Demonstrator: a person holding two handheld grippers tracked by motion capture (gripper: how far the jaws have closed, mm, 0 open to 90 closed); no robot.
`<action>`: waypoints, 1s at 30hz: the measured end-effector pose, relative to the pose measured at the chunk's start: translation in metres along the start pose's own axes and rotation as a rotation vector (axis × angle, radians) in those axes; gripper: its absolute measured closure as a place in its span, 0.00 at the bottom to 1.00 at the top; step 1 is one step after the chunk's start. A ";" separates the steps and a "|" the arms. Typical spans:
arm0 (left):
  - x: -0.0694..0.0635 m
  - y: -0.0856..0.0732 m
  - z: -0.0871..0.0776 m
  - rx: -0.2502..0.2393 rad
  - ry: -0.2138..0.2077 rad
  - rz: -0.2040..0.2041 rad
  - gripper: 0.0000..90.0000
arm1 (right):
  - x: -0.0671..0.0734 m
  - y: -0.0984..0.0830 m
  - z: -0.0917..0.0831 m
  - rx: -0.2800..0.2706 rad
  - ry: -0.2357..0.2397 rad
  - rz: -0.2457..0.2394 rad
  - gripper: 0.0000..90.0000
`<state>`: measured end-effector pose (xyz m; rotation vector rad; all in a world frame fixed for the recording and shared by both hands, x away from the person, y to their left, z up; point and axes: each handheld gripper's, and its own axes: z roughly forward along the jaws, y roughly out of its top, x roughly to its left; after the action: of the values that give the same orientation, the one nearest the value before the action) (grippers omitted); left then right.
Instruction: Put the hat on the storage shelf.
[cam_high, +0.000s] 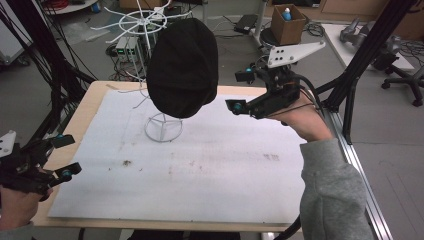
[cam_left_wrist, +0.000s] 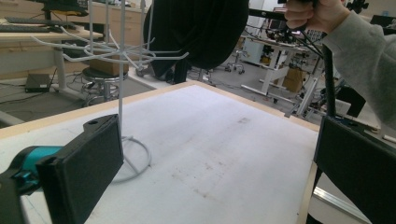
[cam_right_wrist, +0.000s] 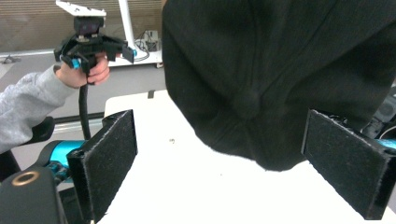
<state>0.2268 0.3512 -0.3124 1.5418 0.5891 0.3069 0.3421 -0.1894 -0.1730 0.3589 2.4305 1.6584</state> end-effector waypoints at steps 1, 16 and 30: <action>0.000 0.000 0.000 0.002 0.000 0.002 0.02 | 0.002 -0.003 0.000 0.000 0.001 0.002 0.11; -0.005 0.000 0.007 0.009 -0.018 0.015 0.02 | 0.022 -0.050 0.002 -0.043 -0.001 0.043 0.11; -0.006 0.000 0.006 0.010 -0.016 0.020 0.02 | 0.034 -0.087 -0.004 -0.094 -0.080 0.066 0.11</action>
<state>0.2254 0.3429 -0.3116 1.5595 0.5639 0.3070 0.3000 -0.2134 -0.2533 0.4861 2.2972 1.7431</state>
